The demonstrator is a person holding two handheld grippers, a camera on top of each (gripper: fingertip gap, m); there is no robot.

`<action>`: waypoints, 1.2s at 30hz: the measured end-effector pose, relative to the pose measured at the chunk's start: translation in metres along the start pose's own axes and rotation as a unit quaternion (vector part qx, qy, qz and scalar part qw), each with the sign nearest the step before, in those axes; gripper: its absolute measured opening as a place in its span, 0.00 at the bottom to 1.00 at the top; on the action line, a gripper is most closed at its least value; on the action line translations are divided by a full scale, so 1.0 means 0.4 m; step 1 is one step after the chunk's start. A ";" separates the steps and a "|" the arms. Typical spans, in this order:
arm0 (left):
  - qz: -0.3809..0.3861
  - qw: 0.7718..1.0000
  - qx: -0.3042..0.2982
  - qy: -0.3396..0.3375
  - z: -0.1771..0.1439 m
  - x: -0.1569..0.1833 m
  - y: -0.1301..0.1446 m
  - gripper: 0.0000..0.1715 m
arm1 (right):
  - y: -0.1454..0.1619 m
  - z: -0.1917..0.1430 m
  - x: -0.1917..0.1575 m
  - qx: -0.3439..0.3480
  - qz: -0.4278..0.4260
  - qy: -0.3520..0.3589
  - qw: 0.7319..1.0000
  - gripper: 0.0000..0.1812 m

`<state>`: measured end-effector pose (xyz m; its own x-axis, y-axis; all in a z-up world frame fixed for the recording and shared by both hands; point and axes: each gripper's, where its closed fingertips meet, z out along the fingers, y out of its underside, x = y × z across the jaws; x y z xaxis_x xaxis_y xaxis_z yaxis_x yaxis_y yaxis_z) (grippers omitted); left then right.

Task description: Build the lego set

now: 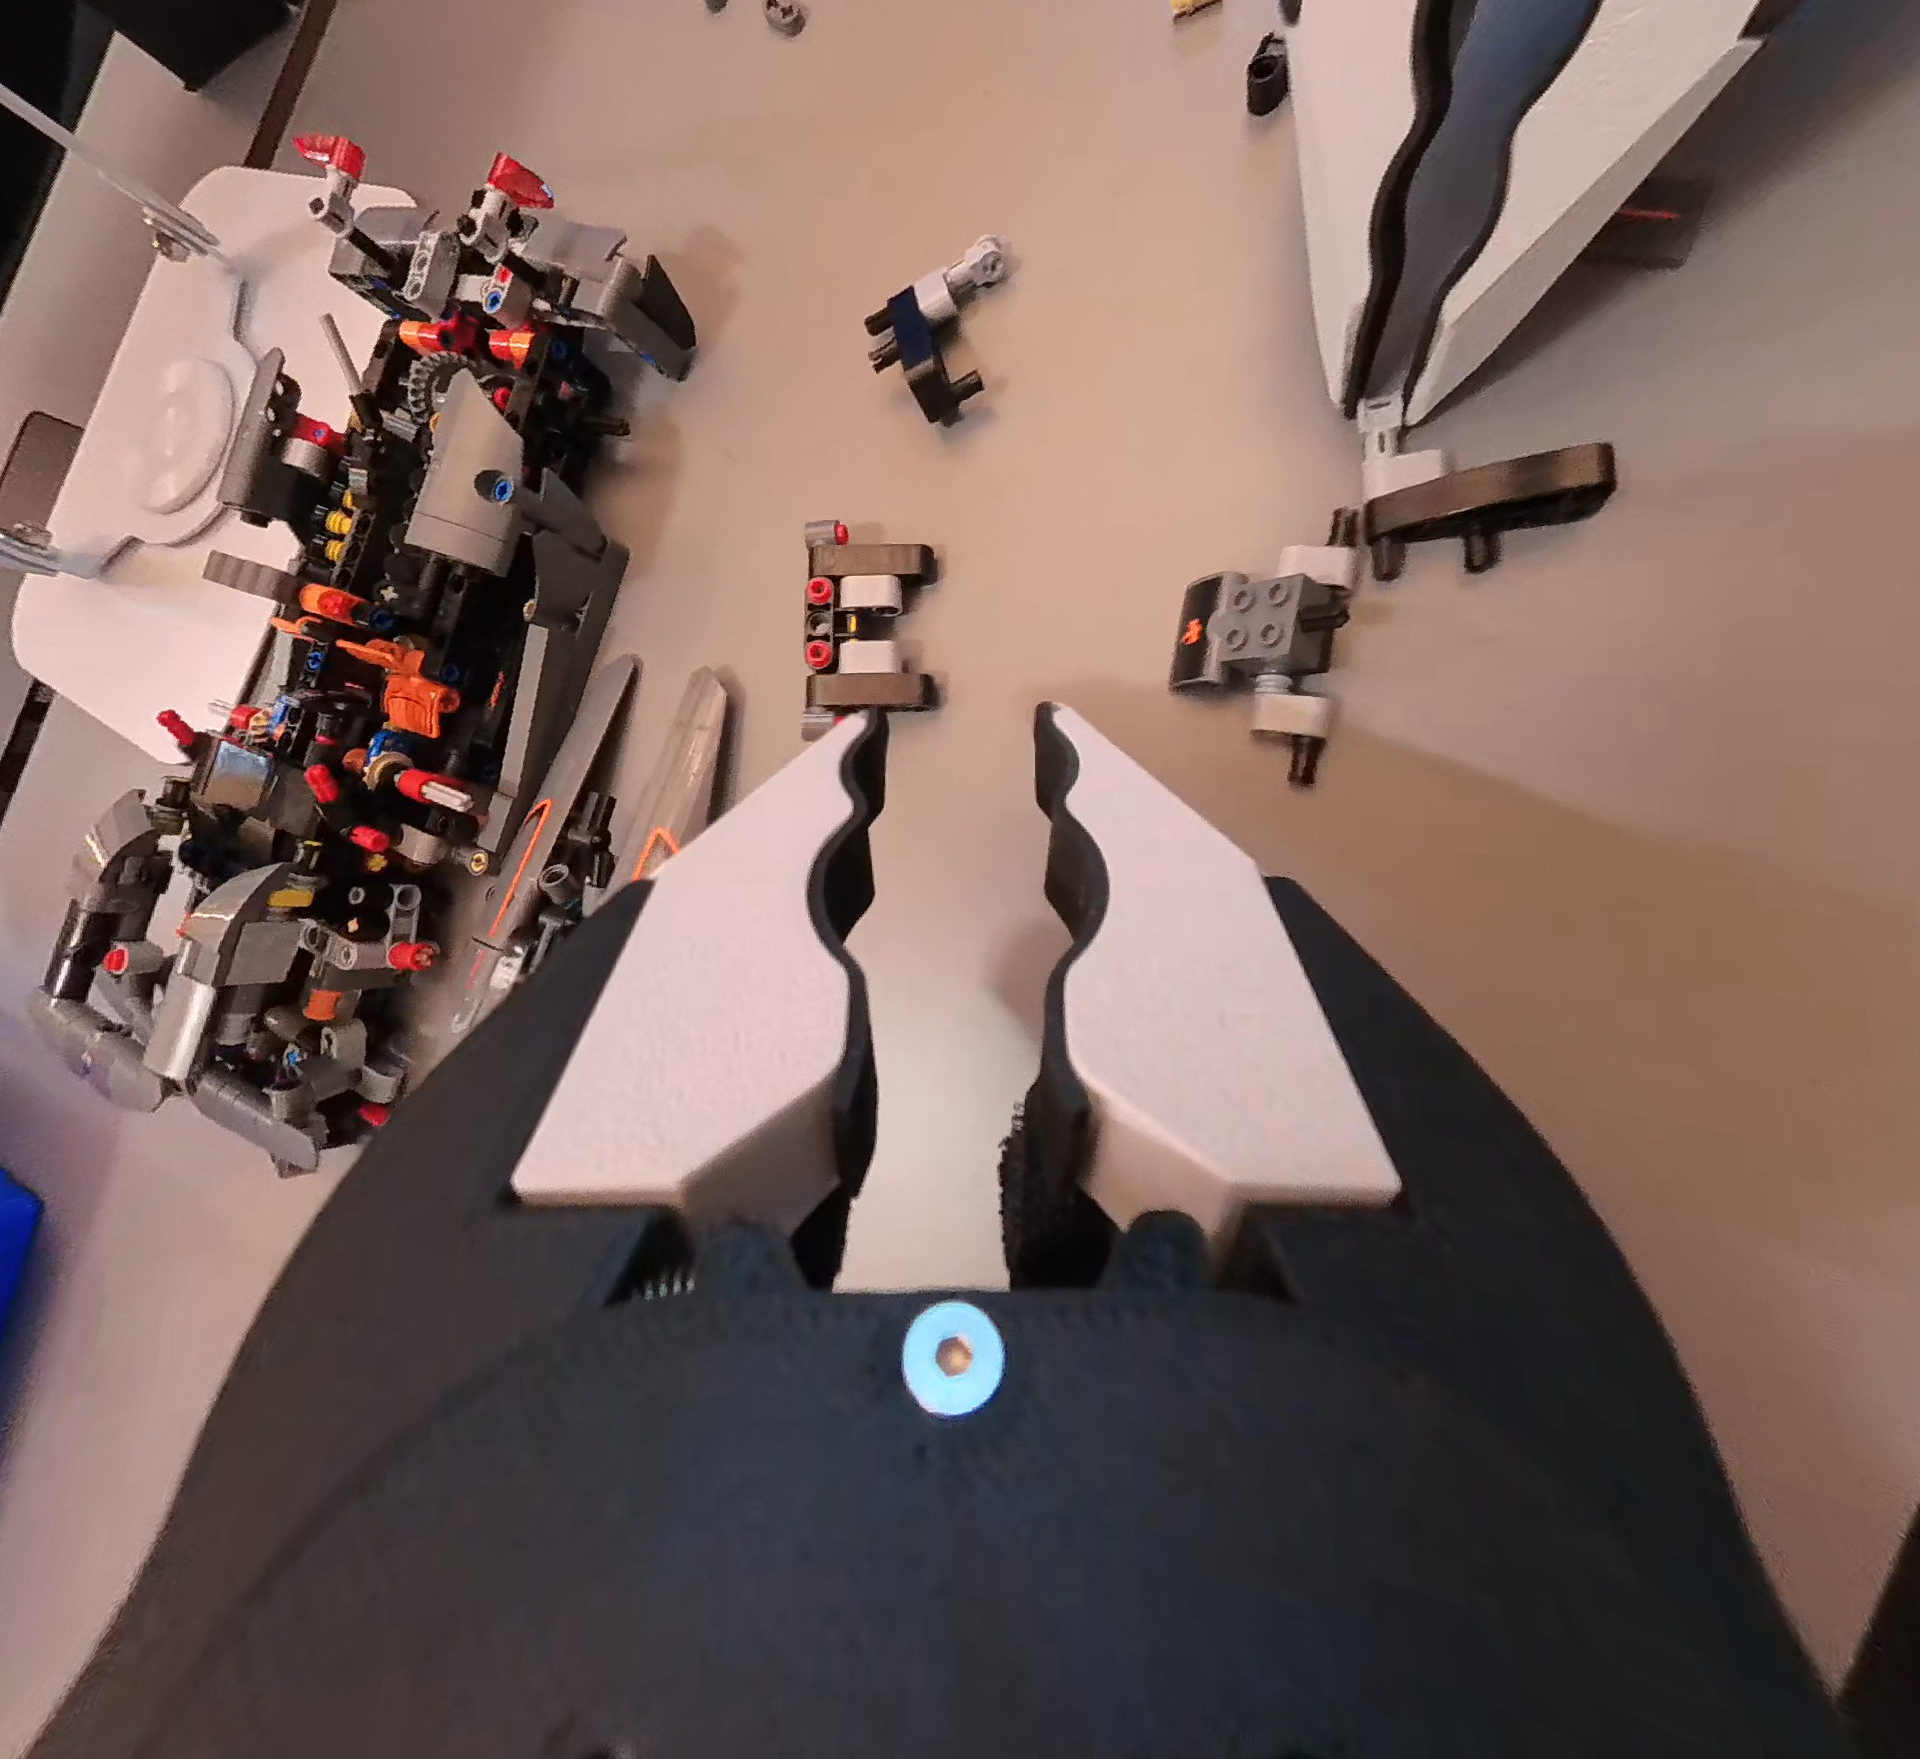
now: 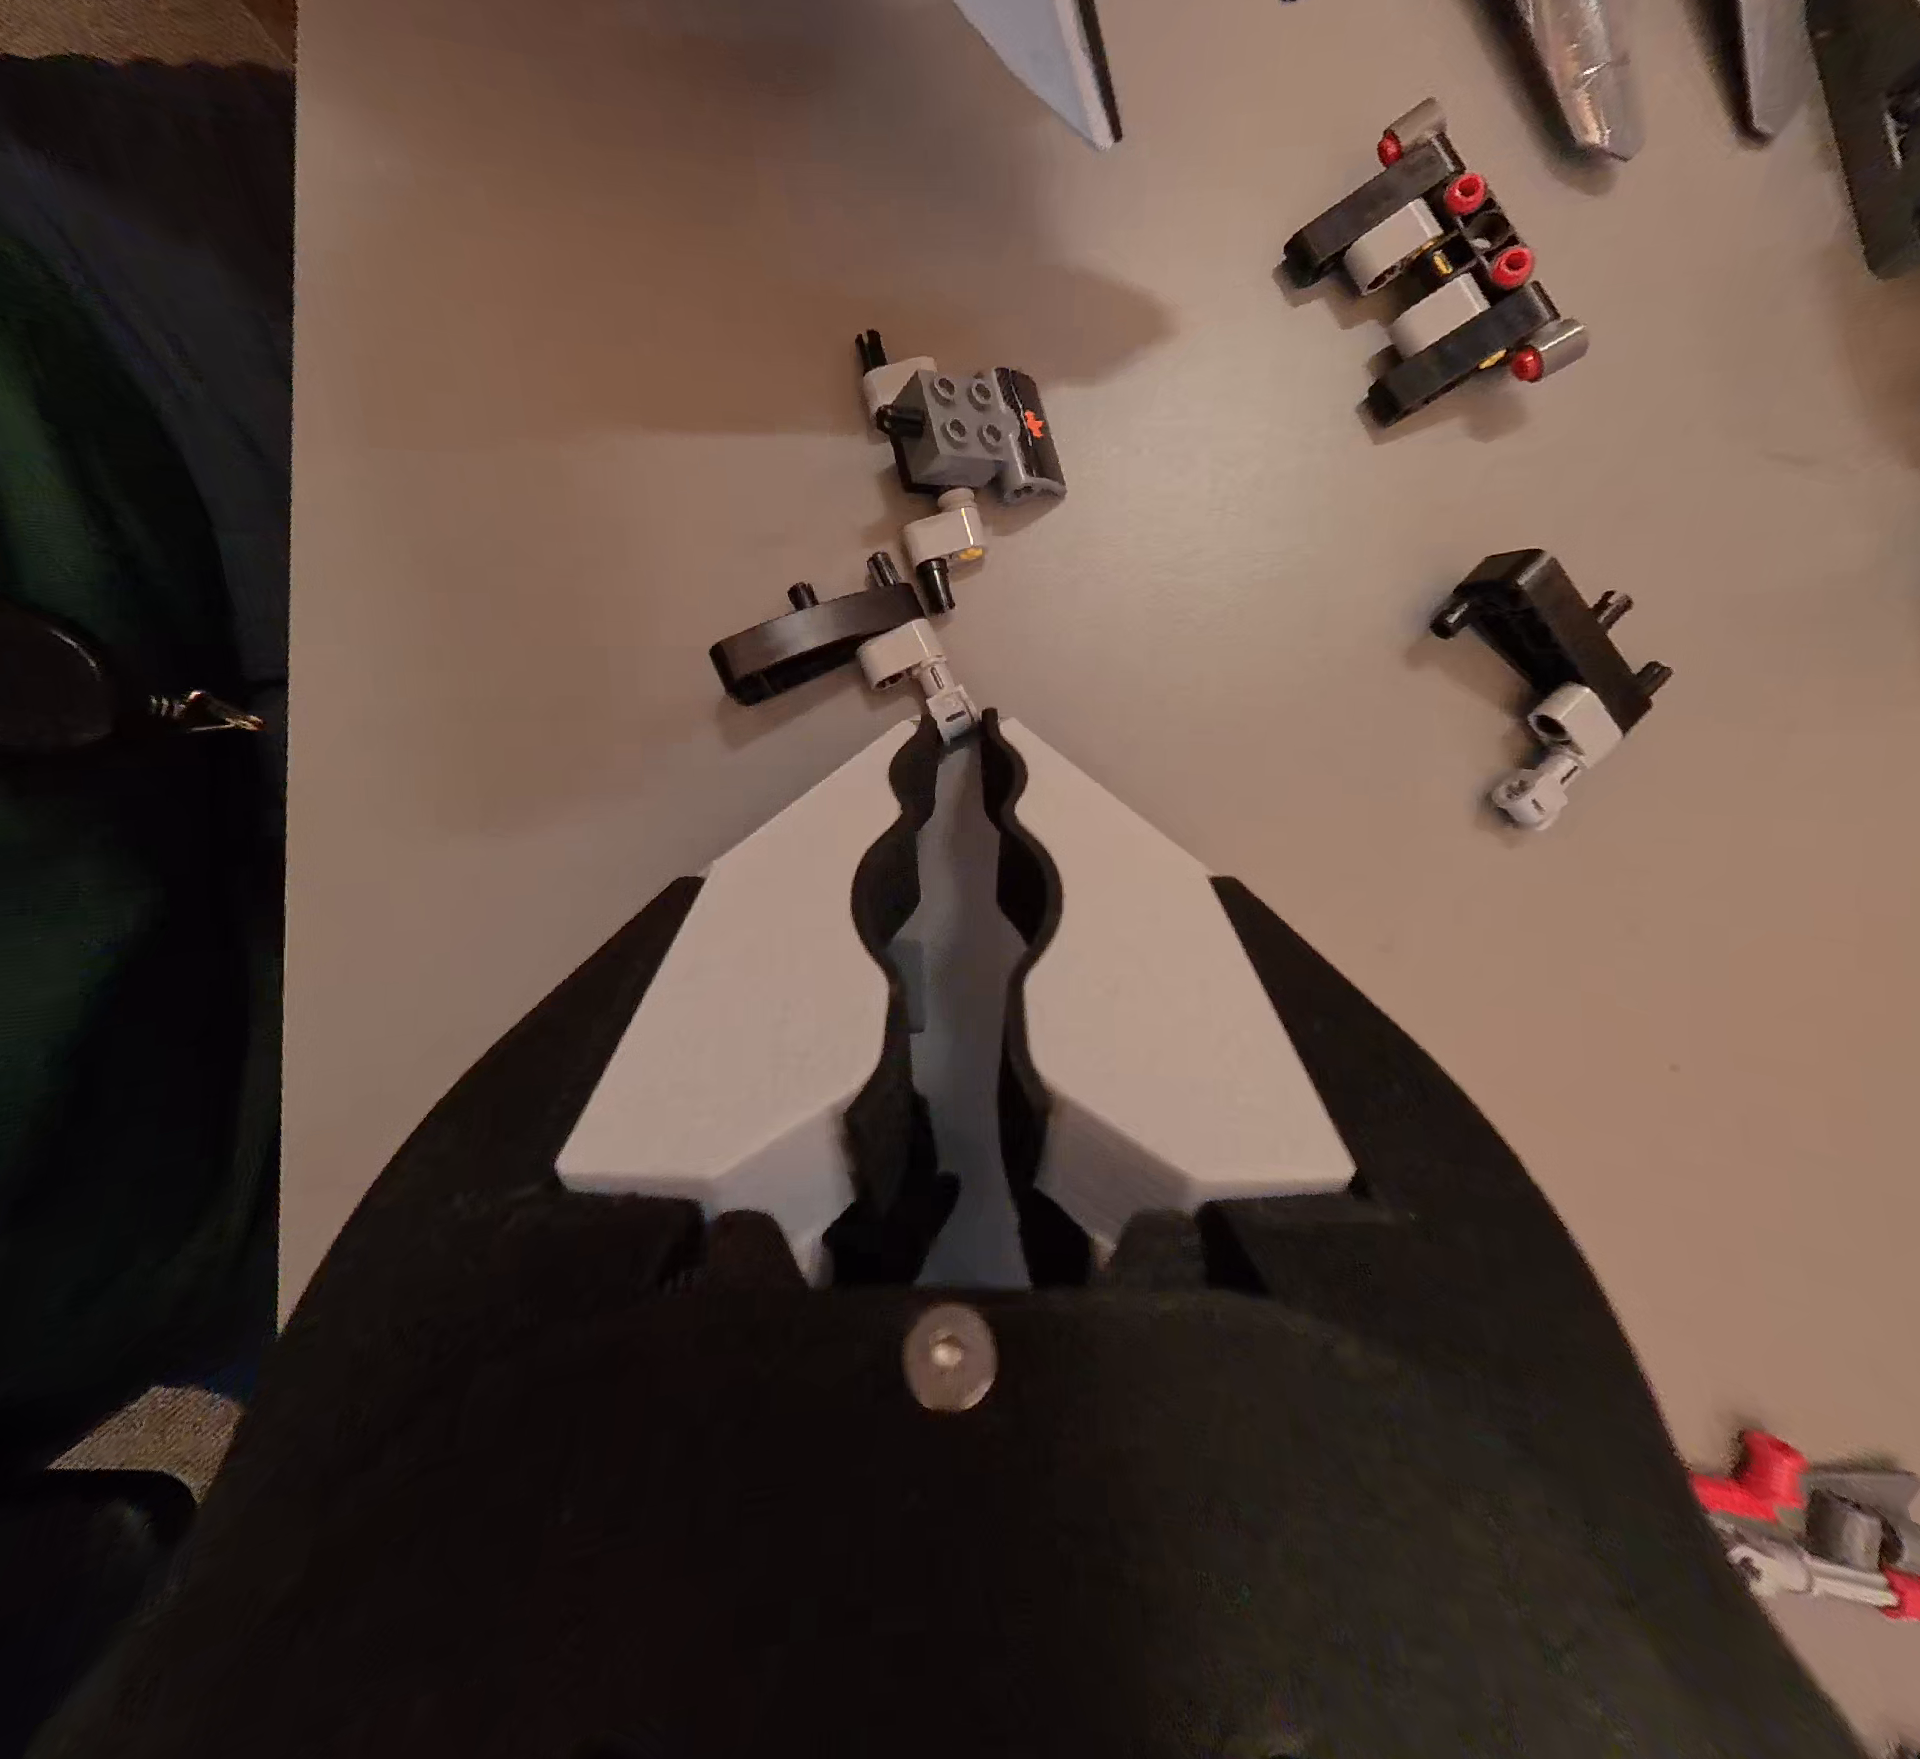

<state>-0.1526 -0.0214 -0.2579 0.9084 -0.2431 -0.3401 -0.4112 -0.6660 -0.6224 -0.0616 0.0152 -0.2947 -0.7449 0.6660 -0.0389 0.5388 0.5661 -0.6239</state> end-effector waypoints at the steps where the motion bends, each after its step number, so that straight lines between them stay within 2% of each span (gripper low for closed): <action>1: -0.003 1.000 0.003 0.002 -0.002 0.006 -0.004 0.16 | -0.003 -0.003 -0.002 0.003 0.001 -0.001 1.000 0.03; 4: -0.014 1.000 0.024 0.012 -0.013 0.037 -0.035 0.16 | -0.012 -0.022 0.001 0.006 0.009 0.004 1.000 0.03; 7: -0.014 0.998 0.057 0.034 -0.025 0.095 -0.095 0.18 | -0.026 -0.052 0.014 0.001 -0.002 0.028 1.000 0.03; 10: -0.020 0.995 0.072 0.069 -0.012 0.161 -0.148 0.23 | -0.037 -0.076 0.030 -0.017 -0.008 0.051 0.999 0.03; 11: -0.010 0.996 0.068 0.059 -0.003 0.168 -0.157 0.24 | -0.039 -0.081 0.039 -0.024 -0.006 0.062 0.998 0.03; 14: 0.053 0.998 0.042 -0.008 0.026 0.165 -0.166 0.25 | -0.036 -0.091 0.060 -0.038 0.030 0.067 0.997 0.03; 16: 0.101 0.991 0.043 -0.077 0.029 0.142 -0.175 0.20 | -0.036 -0.096 0.066 -0.033 0.058 0.053 0.996 0.03; 18: 0.133 0.984 0.048 -0.105 0.029 0.140 -0.181 0.21 | -0.041 -0.098 0.069 -0.021 0.081 0.037 0.996 0.03; 21: 0.146 0.983 0.065 -0.090 0.022 0.160 -0.192 0.22 | -0.041 -0.098 0.076 -0.019 0.090 0.030 0.995 0.03; 27: 0.249 0.964 0.045 -0.082 0.031 0.180 -0.184 0.20 | -0.044 -0.096 0.081 -0.026 0.095 0.007 0.995 0.03; 32: 0.312 0.946 0.027 -0.081 0.047 0.182 -0.178 0.13 | -0.051 -0.096 0.075 -0.035 0.094 -0.012 0.995 0.03; 36: 0.330 0.941 0.013 -0.074 0.057 0.183 -0.165 0.07 | -0.059 -0.095 0.073 -0.037 0.096 -0.028 0.994 0.03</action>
<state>-0.0608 0.0206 -0.2577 0.4352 -0.4963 -0.7512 -0.8855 -0.3867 -0.2575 -0.0813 0.0398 -0.2514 -0.6458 0.7377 -0.1968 0.6990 0.4676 -0.5410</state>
